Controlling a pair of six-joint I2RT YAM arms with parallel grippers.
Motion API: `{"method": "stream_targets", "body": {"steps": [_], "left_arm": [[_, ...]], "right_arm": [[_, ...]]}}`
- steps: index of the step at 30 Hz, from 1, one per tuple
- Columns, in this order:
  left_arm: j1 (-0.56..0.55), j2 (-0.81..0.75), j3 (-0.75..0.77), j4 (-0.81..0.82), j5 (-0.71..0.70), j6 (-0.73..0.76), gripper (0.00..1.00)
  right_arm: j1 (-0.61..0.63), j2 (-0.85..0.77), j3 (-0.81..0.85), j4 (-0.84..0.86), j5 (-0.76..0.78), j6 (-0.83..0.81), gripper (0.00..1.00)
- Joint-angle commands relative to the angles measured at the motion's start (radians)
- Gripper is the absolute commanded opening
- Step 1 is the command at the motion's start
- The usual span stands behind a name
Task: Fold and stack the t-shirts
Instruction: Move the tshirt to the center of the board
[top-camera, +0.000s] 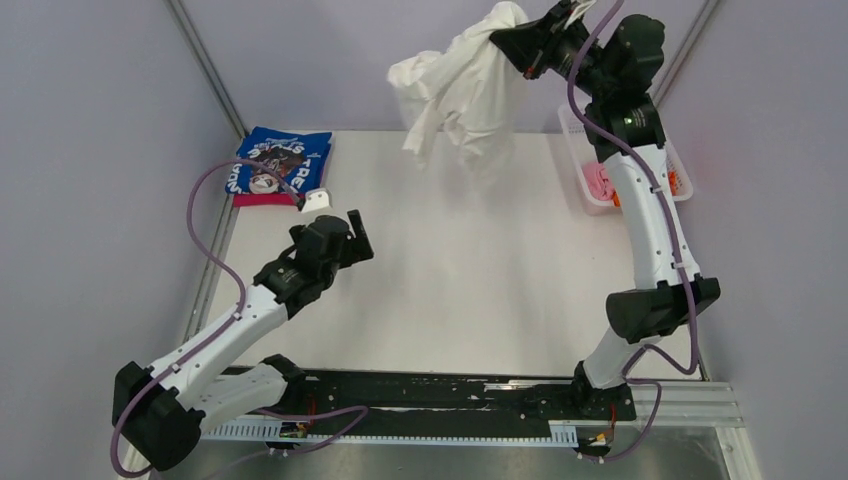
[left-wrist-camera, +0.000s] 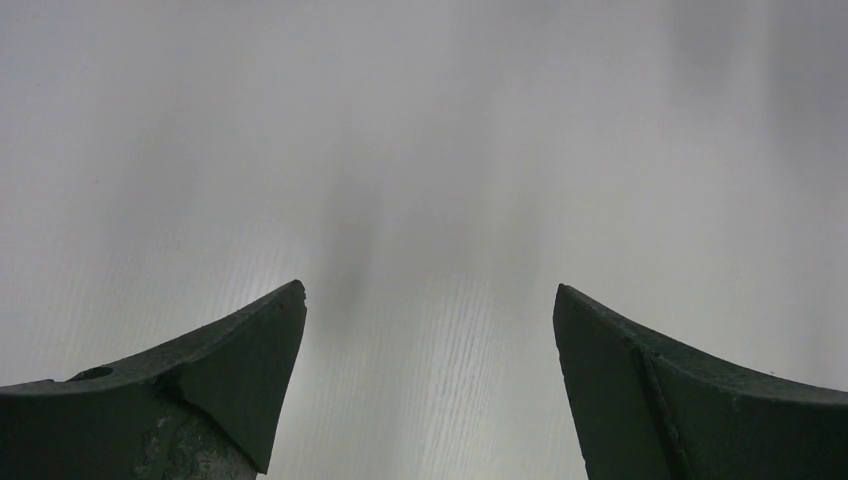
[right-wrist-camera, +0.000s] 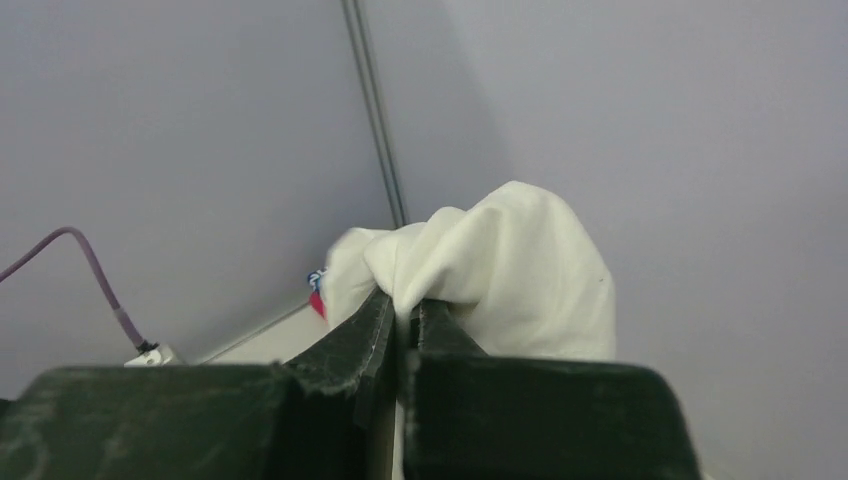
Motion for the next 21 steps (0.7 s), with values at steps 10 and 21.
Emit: {"method": "stream_targets", "body": {"steps": [10, 21], "left_arm": [[-0.002, -0.212, 0.027, -0.309, -0.106, -0.154, 1.0], [-0.002, -0.131, -0.032, -0.159, 0.197, -0.055, 1.0]], "right_arm": [[0.025, -0.459, -1.043, 0.058, 0.328, -0.249, 0.26], [-0.016, -0.485, -1.304, -0.057, 0.9, 0.165, 1.0]]}}
